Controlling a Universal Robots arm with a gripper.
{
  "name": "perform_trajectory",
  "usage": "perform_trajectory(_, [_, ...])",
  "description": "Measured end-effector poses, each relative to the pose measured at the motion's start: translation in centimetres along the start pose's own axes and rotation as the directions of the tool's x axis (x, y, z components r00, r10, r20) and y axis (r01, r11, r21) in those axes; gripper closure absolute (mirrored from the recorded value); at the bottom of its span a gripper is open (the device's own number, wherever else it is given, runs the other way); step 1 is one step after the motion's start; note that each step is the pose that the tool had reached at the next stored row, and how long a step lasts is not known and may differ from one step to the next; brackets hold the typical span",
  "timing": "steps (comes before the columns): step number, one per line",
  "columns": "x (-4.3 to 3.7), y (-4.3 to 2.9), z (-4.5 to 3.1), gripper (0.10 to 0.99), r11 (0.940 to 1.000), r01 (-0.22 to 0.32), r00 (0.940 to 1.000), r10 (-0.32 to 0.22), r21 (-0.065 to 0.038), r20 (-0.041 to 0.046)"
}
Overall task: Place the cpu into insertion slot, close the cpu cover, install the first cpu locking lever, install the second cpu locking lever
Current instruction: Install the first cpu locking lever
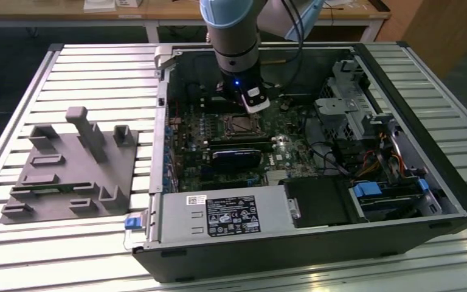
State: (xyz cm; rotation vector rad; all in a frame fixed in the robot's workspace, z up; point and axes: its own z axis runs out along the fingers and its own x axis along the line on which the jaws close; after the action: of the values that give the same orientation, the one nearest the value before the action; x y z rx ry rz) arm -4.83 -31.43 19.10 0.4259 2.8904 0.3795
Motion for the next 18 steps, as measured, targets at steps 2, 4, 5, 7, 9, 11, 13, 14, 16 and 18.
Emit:
perform_trajectory(2, [0.00, 0.00, 0.00, 0.980, 1.0000, 0.000, 1.0000, 0.000, 0.000, 0.0000])
perform_trajectory(4, [-0.01, 0.00, -0.06, 0.980, 1.0000, 0.000, 1.0000, 0.000, 0.000, -0.0001])
perform_trajectory(5, [-0.02, 0.02, -0.10, 0.980, 1.0000, 0.000, 1.0000, 0.000, 0.000, -0.0002])
perform_trajectory(7, [-0.02, 0.02, -0.11, 0.980, 1.0000, 0.000, 1.0000, 0.000, 0.000, 0.0000])
perform_trajectory(9, [-0.06, -0.01, -0.11, 0.980, 1.0000, 0.000, 1.0000, 0.000, 0.000, 0.0000])
perform_trajectory(11, [-0.10, -0.08, -0.07, 0.980, 1.0000, 0.000, 1.0000, 0.000, 0.000, -0.0001])
perform_trajectory(13, [-0.14, -0.16, -0.01, 0.980, 1.0000, 0.000, 1.0000, 0.000, 0.000, 0.0000])
perform_trajectory(14, [-0.17, -0.20, 0.00, 0.980, 1.0000, 0.000, 1.0000, 0.000, 0.000, -0.0002])
perform_trajectory(16, [-0.22, -0.24, 0.03, 0.980, 1.0000, 0.000, 1.0000, 0.000, -0.002, -0.0007])
perform_trajectory(18, [-0.24, -0.24, 0.04, 0.980, 1.0000, -0.001, 1.0000, 0.001, -0.004, -0.0012])
